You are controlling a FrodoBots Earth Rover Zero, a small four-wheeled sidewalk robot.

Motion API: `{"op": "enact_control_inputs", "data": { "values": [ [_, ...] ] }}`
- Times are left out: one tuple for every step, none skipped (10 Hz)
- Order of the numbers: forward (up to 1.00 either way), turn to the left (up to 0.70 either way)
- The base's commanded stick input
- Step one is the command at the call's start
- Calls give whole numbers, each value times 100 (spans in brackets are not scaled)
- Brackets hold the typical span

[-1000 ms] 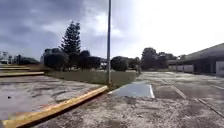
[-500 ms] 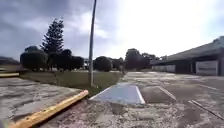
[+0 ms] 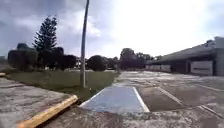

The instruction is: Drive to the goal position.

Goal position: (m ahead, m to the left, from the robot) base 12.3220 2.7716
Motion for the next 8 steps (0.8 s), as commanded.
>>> {"op": "enact_control_inputs", "data": {
  "values": [
    [0, 0],
    [0, 0],
    [0, 0],
    [0, 0],
    [0, 0],
    [0, 0],
    [0, 0],
    [0, 0]
  ]
}}
